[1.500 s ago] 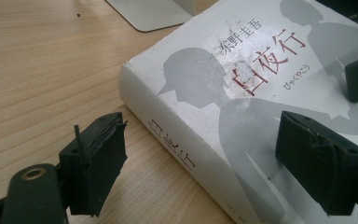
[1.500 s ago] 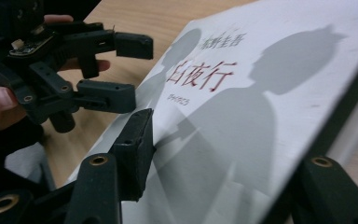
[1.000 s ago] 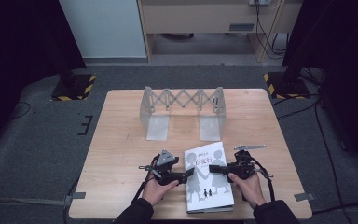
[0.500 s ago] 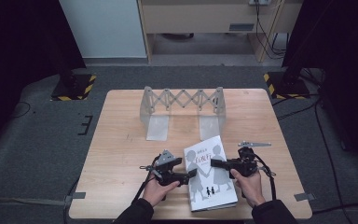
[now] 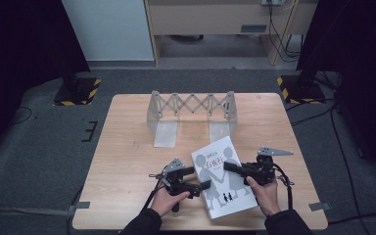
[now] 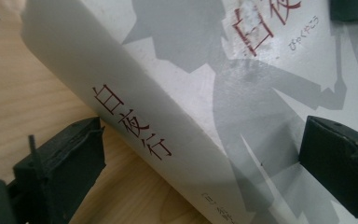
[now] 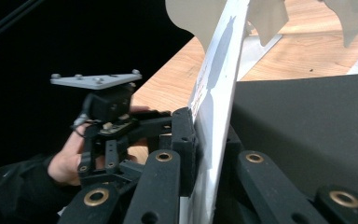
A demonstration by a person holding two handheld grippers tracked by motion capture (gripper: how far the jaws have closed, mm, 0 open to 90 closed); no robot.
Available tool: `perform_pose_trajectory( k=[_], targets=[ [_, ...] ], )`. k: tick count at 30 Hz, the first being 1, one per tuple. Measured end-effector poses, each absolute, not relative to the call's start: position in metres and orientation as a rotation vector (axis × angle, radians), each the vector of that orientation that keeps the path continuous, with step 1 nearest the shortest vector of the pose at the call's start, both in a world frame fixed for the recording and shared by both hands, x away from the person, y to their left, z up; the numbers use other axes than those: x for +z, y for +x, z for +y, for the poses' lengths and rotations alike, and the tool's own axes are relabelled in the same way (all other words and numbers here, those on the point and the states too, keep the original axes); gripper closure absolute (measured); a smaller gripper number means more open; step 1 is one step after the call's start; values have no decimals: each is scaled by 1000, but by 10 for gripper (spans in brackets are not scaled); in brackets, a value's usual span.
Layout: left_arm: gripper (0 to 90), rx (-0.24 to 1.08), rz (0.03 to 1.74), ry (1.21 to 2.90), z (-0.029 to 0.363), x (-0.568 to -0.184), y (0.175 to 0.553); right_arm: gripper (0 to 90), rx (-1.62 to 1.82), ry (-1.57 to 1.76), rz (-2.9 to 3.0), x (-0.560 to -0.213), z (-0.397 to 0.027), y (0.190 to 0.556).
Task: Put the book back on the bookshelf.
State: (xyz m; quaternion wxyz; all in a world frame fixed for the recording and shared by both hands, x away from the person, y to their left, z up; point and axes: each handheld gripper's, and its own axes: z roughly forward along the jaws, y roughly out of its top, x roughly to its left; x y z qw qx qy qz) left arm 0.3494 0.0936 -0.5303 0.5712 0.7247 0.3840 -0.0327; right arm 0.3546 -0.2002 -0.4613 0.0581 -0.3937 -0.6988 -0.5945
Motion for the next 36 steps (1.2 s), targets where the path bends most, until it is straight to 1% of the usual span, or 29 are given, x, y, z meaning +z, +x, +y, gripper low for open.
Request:
perform_pose_trajectory(
  k=[3, 6, 11, 14, 18, 20, 21, 23, 24, 26, 27, 29, 30, 32, 33, 35, 36],
  targets=[
    [0, -130, 885, 1701, 93, -533, 351, 838, -1794, -1173, -2117, -461, -199, 355],
    [0, -150, 891, 1704, 93, -535, 353, 834, -1774, -1183, -2110, -463, -199, 358],
    [3, -226, 954, 1734, 91, -538, 356, 821, -1699, -1223, -2122, -469, -200, 364],
    [6, -306, 998, 1757, 88, -543, 358, 787, -1621, -1249, -2158, -472, -200, 367],
    [16, -310, 999, 1770, 87, -542, 358, 745, -1564, -1252, -2228, -475, -198, 368],
    [19, -301, 998, 1776, 87, -542, 358, 706, -1550, -1246, -2272, -476, -197, 368],
    [21, -298, 998, 1777, 86, -542, 357, 667, -1538, -1237, -2319, -477, -196, 368],
    [23, -285, 1000, 1776, 86, -542, 357, 653, -1536, -1241, -2339, -477, -196, 368],
    [28, -280, 1004, 1774, 86, -542, 357, 630, -1529, -1242, -2362, -477, -195, 367],
    [43, -270, 1008, 1775, 86, -542, 357, 546, -1510, -1234, -2479, -476, -193, 365],
    [43, -269, 1008, 1774, 86, -542, 357, 546, -1510, -1234, -2479, -476, -193, 365],
    [48, -262, 1008, 1774, 86, -543, 357, 480, -1488, -1259, -2516, -476, -192, 365],
    [49, -262, 1008, 1774, 86, -543, 357, 476, -1487, -1255, -2530, -477, -192, 365],
    [57, -262, 1010, 1774, 87, -543, 357, 429, -1485, -1264, -2547, -478, -192, 364],
    [59, -257, 1011, 1774, 86, -543, 357, 394, -1478, -1257, -2563, -479, -192, 365],
    [79, -246, 1012, 1773, 87, -543, 356, 245, -1447, -1304, -2651, -483, -187, 364],
    [86, -244, 1010, 1774, 87, -543, 356, 227, -1409, -1290, -2666, -487, -185, 365]
  ],
)
